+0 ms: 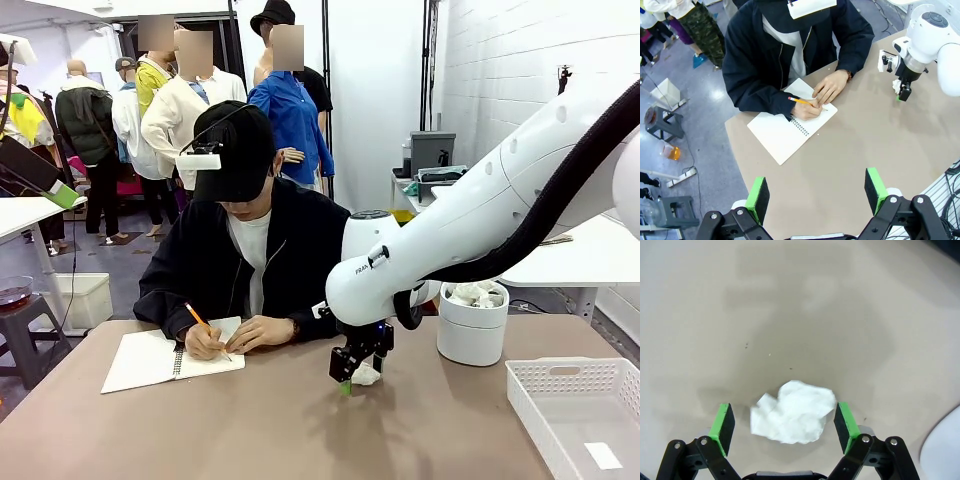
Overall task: Sort the paper based on its condition.
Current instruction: If a person hands you a paper, place it in the Organizing basket , and if it's crumpled, put it in the Trash can.
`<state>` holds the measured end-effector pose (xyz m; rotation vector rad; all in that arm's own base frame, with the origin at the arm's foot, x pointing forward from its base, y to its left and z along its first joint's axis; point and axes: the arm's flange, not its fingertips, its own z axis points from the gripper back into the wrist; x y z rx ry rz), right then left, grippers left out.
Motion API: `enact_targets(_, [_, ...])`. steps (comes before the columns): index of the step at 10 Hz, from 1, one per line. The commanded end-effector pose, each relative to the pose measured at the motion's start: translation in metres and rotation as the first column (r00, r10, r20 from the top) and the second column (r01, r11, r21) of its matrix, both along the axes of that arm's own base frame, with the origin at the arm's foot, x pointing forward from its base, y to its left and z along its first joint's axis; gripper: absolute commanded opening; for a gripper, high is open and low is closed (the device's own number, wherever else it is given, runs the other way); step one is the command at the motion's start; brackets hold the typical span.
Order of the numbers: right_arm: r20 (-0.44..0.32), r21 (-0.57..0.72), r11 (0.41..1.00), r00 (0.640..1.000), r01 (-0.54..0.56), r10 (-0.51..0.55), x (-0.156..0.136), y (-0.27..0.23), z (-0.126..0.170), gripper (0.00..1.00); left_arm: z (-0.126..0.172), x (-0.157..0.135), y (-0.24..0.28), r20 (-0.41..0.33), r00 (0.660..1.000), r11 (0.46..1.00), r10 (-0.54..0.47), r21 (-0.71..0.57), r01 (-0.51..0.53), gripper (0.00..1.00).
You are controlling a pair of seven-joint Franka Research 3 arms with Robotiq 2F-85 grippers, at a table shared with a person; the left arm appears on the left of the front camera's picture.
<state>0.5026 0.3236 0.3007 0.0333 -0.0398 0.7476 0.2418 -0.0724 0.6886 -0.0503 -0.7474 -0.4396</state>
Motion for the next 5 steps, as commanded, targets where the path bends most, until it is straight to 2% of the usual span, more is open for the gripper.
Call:
enact_targets(1, [0.041,-0.03,1.0,0.999,0.006,-0.005,0.0101,0.0034,-0.0079,1.0,0.0001,0.0002,0.0009,0.002,1.0,1.0,0.008,0.006,-0.008,1.0])
enact_targets(3, [0.034,-0.021,1.0,0.999,-0.012,0.012,0.0123,0.0033,-0.0084,1.0,0.0001,0.0002,0.0009,0.002,1.0,1.0,0.008,0.006,-0.008,1.0])
enact_targets(4, [0.032,-0.017,0.999,0.999,-0.028,0.028,0.0126,0.0024,-0.0081,0.88,0.0001,0.0002,0.0009,0.002,1.0,1.0,0.008,0.006,-0.008,1.0])
enact_targets(5, [0.026,-0.012,1.0,0.999,-0.027,0.027,0.0134,0.002,-0.0075,0.68,0.0001,0.0002,0.0009,0.002,1.0,1.0,0.008,0.006,-0.008,1.0])
